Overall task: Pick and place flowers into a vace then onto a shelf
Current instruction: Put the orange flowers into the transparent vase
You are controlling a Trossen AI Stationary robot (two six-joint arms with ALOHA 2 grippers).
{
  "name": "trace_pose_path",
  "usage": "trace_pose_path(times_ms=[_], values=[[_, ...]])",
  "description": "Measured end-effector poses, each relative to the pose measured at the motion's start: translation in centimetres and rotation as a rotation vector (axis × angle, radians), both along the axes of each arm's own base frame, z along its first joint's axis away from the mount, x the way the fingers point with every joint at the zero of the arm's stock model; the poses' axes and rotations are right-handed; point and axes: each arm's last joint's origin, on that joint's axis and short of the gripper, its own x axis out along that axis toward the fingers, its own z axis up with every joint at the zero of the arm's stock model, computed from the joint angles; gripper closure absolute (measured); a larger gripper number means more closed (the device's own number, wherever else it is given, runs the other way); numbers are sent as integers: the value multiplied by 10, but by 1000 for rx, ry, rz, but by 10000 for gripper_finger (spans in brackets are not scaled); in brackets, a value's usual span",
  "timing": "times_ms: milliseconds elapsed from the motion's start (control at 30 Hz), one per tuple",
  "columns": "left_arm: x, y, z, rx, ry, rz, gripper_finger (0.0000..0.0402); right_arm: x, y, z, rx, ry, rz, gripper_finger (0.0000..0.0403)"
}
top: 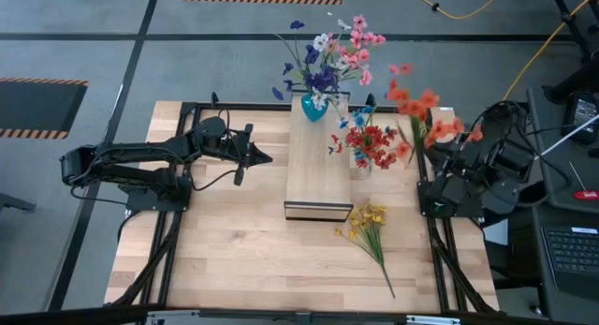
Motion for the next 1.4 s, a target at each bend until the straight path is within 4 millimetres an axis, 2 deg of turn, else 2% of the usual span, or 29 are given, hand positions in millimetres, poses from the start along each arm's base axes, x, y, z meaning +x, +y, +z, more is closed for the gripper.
trace_pose_path(times_ms=[167,367,533,833,1067,1233,1400], values=[[0,0,0,0,0,0,399,-3,-9,2,44,-33,-34,403],[0,0,0,0,0,0,397,3,1,-36,24,-14,-29,403],[0,0,0,0,0,0,399,1,-2,-66,30,-18,-29,403],[0,0,1,6,-14,0,397,-1,-6,-91,47,-28,-29,403],[1,0,5,21,-49,0,399,-5,-10,-78,52,-32,-16,403],[1,0,5,28,-49,-2,397,-8,-8,-68,62,-2,65,403],[1,1,5,31,-49,-2,400,-10,0,-42,42,20,158,403]])
